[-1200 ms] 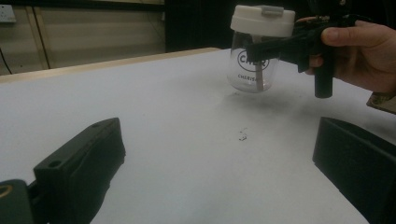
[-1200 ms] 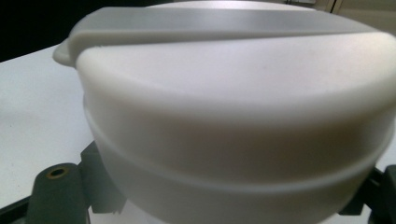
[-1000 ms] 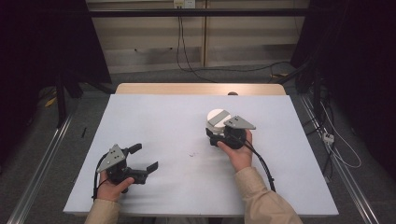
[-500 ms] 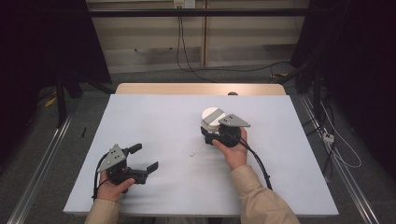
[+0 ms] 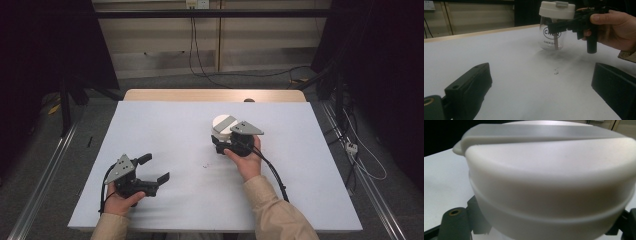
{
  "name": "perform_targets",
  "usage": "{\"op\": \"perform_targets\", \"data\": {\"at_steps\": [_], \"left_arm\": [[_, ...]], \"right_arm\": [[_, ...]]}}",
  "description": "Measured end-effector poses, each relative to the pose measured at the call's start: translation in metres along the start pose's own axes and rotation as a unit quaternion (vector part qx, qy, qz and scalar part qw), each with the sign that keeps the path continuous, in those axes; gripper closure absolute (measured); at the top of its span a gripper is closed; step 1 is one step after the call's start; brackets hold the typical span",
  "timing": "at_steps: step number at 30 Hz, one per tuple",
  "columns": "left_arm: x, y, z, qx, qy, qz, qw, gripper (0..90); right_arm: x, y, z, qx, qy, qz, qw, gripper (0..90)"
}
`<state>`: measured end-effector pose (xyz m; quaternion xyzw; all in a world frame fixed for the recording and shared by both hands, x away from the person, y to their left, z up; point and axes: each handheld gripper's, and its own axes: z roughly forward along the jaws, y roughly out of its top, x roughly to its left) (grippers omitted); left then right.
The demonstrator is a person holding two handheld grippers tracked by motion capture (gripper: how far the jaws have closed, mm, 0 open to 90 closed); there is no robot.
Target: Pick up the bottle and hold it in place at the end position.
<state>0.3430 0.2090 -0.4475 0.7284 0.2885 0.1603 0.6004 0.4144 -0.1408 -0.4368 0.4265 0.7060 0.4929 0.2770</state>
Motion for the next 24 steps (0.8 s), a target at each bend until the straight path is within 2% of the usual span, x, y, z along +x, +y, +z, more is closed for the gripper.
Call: {"op": "perform_targets", "data": {"at_steps": [8, 11, 24], "left_arm": [[0.000, 0.001, 0.001, 0.003, 0.001, -0.004, 1.0000, 2.9], [0.000, 0.001, 0.001, 0.002, 0.003, -0.012, 0.9999, 2.9], [-0.001, 0.003, 0.002, 0.008, 0.005, -0.007, 0.9999, 3.0]], "right_arm": [[0.005, 0.001, 0.007, 0.001, 0.007, -0.002, 1.0000, 18.5], [0.006, 0.000, 0.009, 0.002, 0.008, -0.003, 1.0000, 18.5], [0.009, -0.002, 0.019, 0.003, 0.008, -0.006, 0.9999, 18.5]]}}
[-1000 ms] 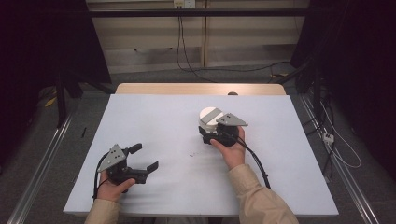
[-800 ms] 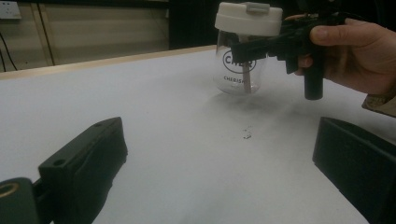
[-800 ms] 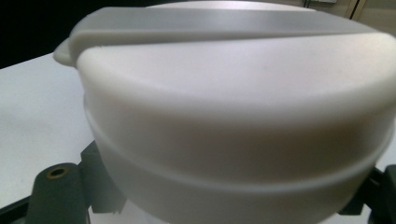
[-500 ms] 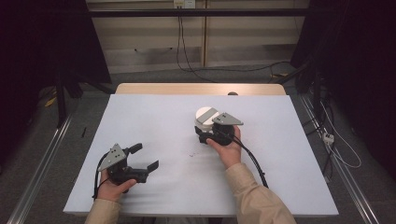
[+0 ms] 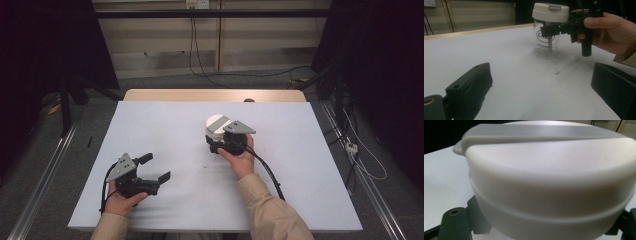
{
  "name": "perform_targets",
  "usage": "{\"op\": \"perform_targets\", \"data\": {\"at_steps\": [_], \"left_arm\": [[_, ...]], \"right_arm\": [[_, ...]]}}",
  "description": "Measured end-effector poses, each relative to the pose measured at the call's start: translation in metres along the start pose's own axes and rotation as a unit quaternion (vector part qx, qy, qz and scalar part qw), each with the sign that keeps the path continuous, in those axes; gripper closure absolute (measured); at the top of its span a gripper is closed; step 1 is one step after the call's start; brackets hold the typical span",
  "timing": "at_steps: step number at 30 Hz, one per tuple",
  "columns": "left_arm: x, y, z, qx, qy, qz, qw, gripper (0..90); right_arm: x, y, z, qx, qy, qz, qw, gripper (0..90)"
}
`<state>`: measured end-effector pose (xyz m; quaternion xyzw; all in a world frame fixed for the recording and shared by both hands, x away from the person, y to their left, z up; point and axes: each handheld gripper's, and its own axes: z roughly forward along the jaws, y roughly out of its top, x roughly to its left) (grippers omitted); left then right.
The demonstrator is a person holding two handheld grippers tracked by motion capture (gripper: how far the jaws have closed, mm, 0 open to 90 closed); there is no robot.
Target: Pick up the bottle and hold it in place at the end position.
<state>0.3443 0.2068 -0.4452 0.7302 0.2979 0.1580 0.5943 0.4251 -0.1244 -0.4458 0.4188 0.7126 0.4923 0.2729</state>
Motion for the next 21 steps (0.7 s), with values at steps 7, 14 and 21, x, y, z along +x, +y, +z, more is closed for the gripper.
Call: {"op": "perform_targets", "data": {"at_steps": [7, 14, 21], "left_arm": [[-0.0011, 0.0030, 0.0000, 0.000, 0.004, 0.000, 1.0000, 3.0], [-0.0006, 0.0031, 0.0033, 0.003, -0.003, 0.001, 1.0000, 3.5], [0.0001, 0.0033, 0.0046, 0.002, 0.001, -0.005, 1.0000, 4.4]], "right_arm": [[0.0028, -0.0029, 0.0028, 0.003, 0.002, 0.000, 1.0000, 18.6], [0.0065, -0.0032, 0.0017, 0.007, 0.006, -0.018, 0.9998, 18.5], [0.0067, -0.0056, 0.0049, 0.006, 0.010, -0.013, 0.9998, 18.6]]}}
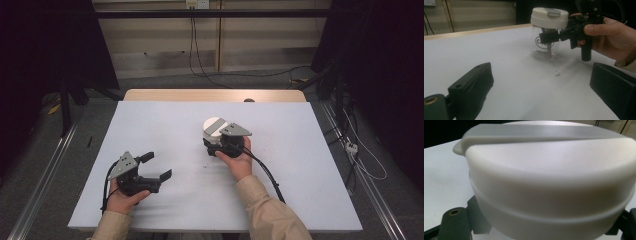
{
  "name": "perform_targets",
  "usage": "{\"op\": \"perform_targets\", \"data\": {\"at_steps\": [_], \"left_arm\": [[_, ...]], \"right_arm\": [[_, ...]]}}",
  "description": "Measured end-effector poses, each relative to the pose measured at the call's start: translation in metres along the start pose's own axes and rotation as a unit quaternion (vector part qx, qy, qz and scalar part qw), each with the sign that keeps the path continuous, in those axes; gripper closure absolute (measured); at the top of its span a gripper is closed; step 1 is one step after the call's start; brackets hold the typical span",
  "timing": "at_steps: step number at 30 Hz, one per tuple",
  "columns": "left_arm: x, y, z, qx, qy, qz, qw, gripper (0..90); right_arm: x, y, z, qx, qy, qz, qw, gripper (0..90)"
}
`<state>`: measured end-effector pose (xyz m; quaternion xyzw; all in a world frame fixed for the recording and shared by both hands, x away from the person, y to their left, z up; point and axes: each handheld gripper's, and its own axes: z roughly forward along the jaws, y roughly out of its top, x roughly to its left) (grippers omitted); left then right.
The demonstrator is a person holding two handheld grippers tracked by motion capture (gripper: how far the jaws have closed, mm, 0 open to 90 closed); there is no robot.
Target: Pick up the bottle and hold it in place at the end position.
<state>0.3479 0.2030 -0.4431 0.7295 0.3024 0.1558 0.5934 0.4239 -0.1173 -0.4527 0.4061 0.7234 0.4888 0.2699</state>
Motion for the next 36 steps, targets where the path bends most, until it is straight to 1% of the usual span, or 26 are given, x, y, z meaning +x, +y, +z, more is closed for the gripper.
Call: {"op": "perform_targets", "data": {"at_steps": [1, 2, 5, 7, 9, 10, 11, 12, 13, 14, 15, 16, 17, 18, 19, 20, 21, 23, 25, 28, 30, 31, 32, 33, 36], "left_arm": [[0.001, 0.000, 0.000, 0.001, 0.001, 0.001, 1.0000, 4.7], [0.000, 0.000, 0.000, -0.001, 0.003, -0.004, 1.0000, 5.3], [0.001, 0.000, -0.001, 0.004, 0.001, -0.006, 1.0000, 7.1], [0.000, 0.001, -0.002, 0.004, -0.001, 0.001, 1.0000, 11.6], [-0.001, 0.001, -0.004, 0.009, -0.002, 0.012, 0.9999, 17.1], [-0.002, 0.001, -0.004, 0.010, 0.000, 0.020, 0.9997, 21.0], [-0.004, 0.002, -0.005, 0.011, 0.005, 0.022, 0.9997, 24.5], [-0.004, 0.002, -0.006, 0.011, 0.009, 0.027, 0.9995, 25.9], [-0.005, 0.002, -0.006, 0.012, 0.005, 0.028, 0.9995, 28.6], [-0.005, 0.002, -0.006, 0.015, 0.007, 0.030, 0.9994, 31.9], [-0.005, 0.001, -0.006, 0.019, 0.015, 0.030, 0.9993, 33.2], [-0.004, 0.000, -0.007, 0.019, 0.016, 0.027, 0.9993, 34.4], [-0.003, 0.000, -0.007, 0.017, 0.009, 0.021, 0.9996, 35.8], [-0.002, -0.001, -0.007, 0.016, 0.009, 0.025, 0.9995, 35.9], [-0.002, -0.001, -0.007, 0.020, 0.016, 0.032, 0.9992, 37.0], [-0.002, -0.001, -0.006, 0.021, 0.017, 0.029, 0.9992, 37.0], [-0.001, -0.001, -0.006, 0.019, 0.014, 0.023, 0.9995, 37.6], [0.001, 0.000, -0.005, 0.018, 0.018, 0.021, 0.9994, 38.0], [0.001, 0.000, -0.004, 0.012, 0.009, 0.010, 0.9998, 43.3], [0.001, 0.004, -0.002, 0.011, -0.003, 0.013, 0.9999, 51.2], [0.001, 0.006, 0.000, 0.006, -0.009, 0.010, 0.9999, 54.5], [0.002, 0.007, 0.001, 0.007, -0.015, 0.008, 0.9998, 60.3], [0.002, 0.007, 0.003, 0.010, -0.019, 0.003, 0.9998, 60.3], [0.002, 0.007, 0.003, 0.013, -0.025, 0.002, 0.9996, 65.5], [0.002, 0.009, 0.006, 0.028, -0.041, -0.007, 0.9988, 69.7]], "right_arm": [[0.000, -0.001, 0.001, 0.000, 0.001, -0.001, 1.0000, 18.5], [0.001, -0.001, 0.001, -0.002, 0.000, -0.002, 1.0000, 18.5], [0.001, -0.001, 0.001, -0.003, 0.002, -0.006, 1.0000, 18.6], [0.001, -0.002, 0.001, -0.001, 0.002, -0.004, 1.0000, 18.6], [0.002, -0.002, 0.001, -0.001, 0.000, -0.010, 1.0000, 18.6], [0.002, -0.002, 0.000, -0.001, 0.000, -0.012, 0.9999, 18.6], [0.003, -0.002, 0.000, -0.001, 0.000, -0.012, 0.9999, 18.5], [0.003, -0.002, 0.000, -0.002, 0.000, -0.012, 0.9999, 18.6], [0.002, -0.003, 0.000, -0.003, 0.000, -0.011, 0.9999, 18.6], [0.002, -0.003, 0.000, -0.003, 0.000, -0.008, 1.0000, 18.6], [0.002, -0.003, 0.000, -0.003, 0.000, -0.007, 1.0000, 18.6], [0.002, -0.003, -0.001, -0.002, 0.000, -0.006, 1.0000, 18.6], [0.002, -0.003, -0.001, -0.001, 0.000, -0.006, 1.0000, 18.6], [0.002, -0.003, -0.001, -0.001, 0.000, -0.007, 1.0000, 18.6], [0.002, -0.003, -0.001, 0.000, 0.000, -0.007, 1.0000, 18.6], [0.002, -0.003, -0.001, 0.000, 0.000, -0.007, 1.0000, 18.6], [0.002, -0.003, -0.001, -0.001, 0.001, -0.006, 1.0000, 18.6], [0.001, -0.003, -0.001, 0.000, 0.001, -0.003, 1.0000, 18.6], [0.001, -0.003, -0.001, -0.001, 0.001, -0.003, 1.0000, 18.6], [0.001, -0.003, -0.001, 0.001, 0.001, -0.004, 1.0000, 18.6], [0.001, -0.003, -0.001, 0.001, 0.002, -0.004, 1.0000, 18.6], [0.001, -0.003, -0.001, 0.001, 0.002, -0.004, 1.0000, 18.6], [0.001, -0.003, -0.001, 0.001, 0.002, -0.004, 1.0000, 18.6], [0.001, -0.003, -0.001, 0.000, 0.002, -0.004, 1.0000, 18.6], [0.001, -0.003, -0.001, 0.000, 0.002, -0.005, 1.0000, 18.6]]}}
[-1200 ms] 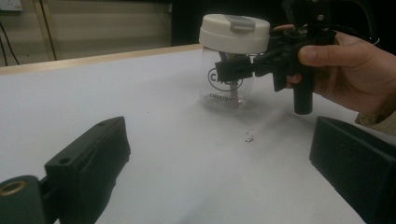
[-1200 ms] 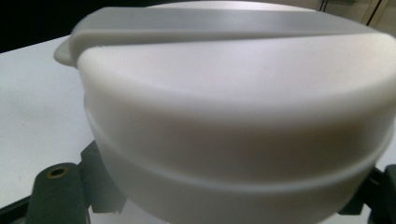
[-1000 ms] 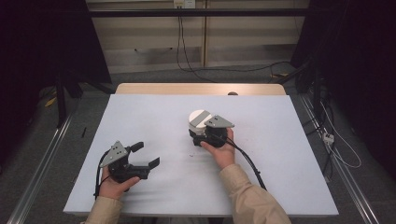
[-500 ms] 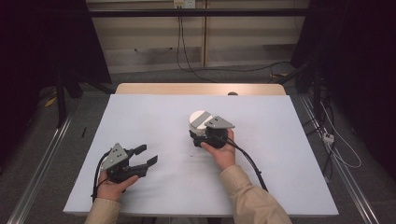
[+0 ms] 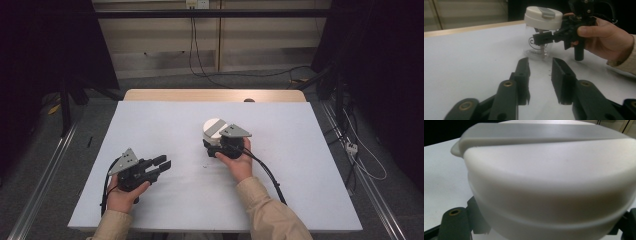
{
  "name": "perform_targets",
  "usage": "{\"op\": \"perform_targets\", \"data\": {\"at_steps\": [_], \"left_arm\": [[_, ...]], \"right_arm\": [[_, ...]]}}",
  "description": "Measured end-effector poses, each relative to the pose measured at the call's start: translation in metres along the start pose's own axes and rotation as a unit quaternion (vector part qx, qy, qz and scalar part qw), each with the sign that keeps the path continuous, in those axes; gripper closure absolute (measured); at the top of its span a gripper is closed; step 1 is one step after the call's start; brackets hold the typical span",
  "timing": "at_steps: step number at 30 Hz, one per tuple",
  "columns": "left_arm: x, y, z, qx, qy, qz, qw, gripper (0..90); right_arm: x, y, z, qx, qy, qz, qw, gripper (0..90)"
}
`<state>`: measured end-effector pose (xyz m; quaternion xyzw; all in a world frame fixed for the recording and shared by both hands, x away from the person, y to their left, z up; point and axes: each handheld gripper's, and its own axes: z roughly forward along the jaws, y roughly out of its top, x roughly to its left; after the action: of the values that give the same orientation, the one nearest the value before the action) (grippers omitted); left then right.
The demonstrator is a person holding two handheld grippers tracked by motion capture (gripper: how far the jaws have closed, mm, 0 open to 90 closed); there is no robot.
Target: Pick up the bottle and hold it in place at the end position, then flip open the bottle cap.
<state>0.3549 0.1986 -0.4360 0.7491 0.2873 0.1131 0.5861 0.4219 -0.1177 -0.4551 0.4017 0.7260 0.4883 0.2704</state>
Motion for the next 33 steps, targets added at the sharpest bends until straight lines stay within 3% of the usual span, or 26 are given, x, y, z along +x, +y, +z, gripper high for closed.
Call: {"op": "perform_targets", "data": {"at_steps": [7, 12, 22, 33], "left_arm": [[-0.001, 0.004, 0.009, 0.006, -0.024, -0.018, 0.9995, 78.3], [-0.003, 0.007, 0.012, 0.009, -0.027, -0.019, 0.9994, 81.2], [-0.007, 0.016, 0.017, 0.022, -0.049, -0.043, 0.9976, 89.9], [-0.012, 0.030, 0.039, 0.039, -0.067, -0.038, 0.9962, 90.0]], "right_arm": [[0.000, 0.000, 0.000, 0.001, 0.000, 0.001, 1.0000, 18.6], [0.000, 0.000, 0.000, 0.001, 0.001, 0.000, 1.0000, 18.6], [0.000, 0.000, 0.000, 0.001, 0.001, 0.002, 1.0000, 18.7], [0.000, 0.000, 0.000, 0.002, 0.002, 0.002, 1.0000, 18.7]]}}
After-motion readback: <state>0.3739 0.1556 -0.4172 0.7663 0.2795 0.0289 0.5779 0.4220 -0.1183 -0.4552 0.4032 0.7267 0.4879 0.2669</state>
